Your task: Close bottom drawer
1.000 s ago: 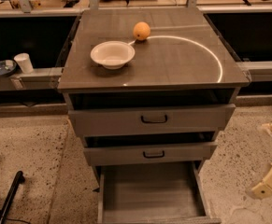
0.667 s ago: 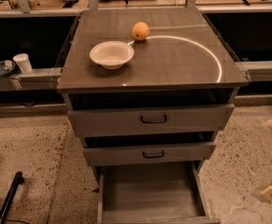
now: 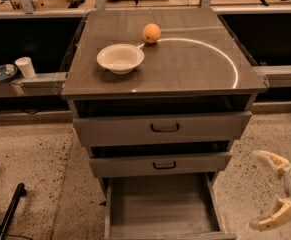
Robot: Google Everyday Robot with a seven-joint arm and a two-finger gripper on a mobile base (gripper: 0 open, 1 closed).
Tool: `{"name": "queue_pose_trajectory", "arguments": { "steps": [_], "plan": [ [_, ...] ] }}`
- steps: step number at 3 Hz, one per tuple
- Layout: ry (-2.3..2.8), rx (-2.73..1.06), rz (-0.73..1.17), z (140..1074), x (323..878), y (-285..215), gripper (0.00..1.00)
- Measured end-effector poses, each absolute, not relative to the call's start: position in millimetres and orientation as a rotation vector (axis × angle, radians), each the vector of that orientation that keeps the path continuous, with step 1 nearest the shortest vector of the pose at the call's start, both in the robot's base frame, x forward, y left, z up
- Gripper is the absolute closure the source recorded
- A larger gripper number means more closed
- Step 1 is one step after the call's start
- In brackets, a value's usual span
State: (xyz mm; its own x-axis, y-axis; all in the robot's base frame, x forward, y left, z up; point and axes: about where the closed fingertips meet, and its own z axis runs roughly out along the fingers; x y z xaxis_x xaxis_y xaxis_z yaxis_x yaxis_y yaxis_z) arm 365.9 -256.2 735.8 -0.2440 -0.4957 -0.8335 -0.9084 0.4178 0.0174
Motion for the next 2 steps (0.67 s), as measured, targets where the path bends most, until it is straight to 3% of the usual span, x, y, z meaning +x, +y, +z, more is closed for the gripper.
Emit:
{"name": "queue_pose_trajectory", "arguments": {
  "steps": [2],
  "plan": [
    [1.790, -1.157, 0.734, 688.4, 367.3, -259.2, 0.00]
  ]
}}
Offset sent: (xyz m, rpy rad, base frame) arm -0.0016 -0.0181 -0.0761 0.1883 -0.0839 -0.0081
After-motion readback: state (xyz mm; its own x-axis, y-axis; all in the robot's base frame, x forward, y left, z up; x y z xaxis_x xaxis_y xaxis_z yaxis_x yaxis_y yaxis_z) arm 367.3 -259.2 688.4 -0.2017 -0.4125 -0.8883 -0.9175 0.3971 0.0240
